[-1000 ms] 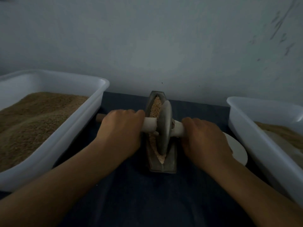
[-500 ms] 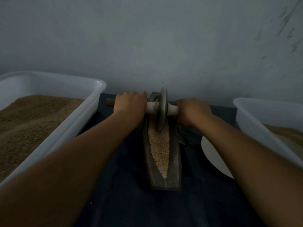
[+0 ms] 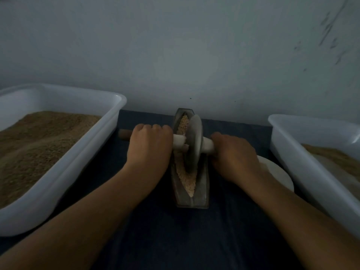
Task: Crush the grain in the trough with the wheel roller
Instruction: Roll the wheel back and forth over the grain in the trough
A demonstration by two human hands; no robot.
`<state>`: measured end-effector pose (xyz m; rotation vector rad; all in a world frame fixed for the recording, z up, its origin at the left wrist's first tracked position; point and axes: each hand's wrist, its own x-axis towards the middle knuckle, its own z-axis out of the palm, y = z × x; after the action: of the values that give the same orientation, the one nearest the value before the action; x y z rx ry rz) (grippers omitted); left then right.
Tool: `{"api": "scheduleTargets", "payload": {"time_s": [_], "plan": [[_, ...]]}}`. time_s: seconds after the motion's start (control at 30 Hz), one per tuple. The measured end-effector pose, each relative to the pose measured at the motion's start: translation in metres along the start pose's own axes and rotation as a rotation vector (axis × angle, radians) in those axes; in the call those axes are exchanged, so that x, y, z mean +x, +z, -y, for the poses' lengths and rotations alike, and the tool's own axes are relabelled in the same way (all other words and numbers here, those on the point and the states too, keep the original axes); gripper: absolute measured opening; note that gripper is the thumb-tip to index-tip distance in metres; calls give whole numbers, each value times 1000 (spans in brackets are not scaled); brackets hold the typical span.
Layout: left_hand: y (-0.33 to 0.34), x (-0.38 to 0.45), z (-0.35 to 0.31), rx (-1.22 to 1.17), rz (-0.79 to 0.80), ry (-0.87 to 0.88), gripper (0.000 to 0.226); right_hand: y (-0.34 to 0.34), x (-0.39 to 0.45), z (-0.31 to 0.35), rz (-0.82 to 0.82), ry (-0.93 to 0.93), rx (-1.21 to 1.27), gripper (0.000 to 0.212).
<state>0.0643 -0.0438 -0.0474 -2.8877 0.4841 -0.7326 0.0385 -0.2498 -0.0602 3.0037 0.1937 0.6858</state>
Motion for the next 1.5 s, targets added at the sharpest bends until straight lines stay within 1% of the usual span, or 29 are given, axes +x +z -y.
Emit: {"api": "scheduleTargets", "payload": {"time_s": [0.17,0.23,0.4,0.53,0.7,0.8,0.97,1.13,1.33,1.4,1.5], "plan": [[-16,-32,8,3,22,32,28,-22,-34,10,-141,-80,-36,18],[-18,-39,13,-8,26,53,33,-26,-39,12,-167,-95,-50,20],[-8,-27,21,-68,69,114,42,-15,-24,9,-134,-96,-76,21],[10,3,23,-135,125,107,52,1,5,2,-108,-84,-146,27],[28,48,28,-145,171,56,46,17,45,-9,-92,-79,-151,26],[37,67,29,-142,202,39,43,23,65,-16,-68,-70,-118,32],[38,79,29,-164,219,22,39,25,82,-21,2,-48,-109,33],[39,61,26,-109,146,37,35,21,61,-13,-37,-28,-94,27],[16,25,23,-70,143,66,34,0,15,1,-29,-58,-105,22],[6,9,21,-80,125,63,34,-8,-2,5,-49,-66,-130,19],[-7,-13,21,-72,117,51,37,-22,-26,11,-93,-98,-120,22]]}}
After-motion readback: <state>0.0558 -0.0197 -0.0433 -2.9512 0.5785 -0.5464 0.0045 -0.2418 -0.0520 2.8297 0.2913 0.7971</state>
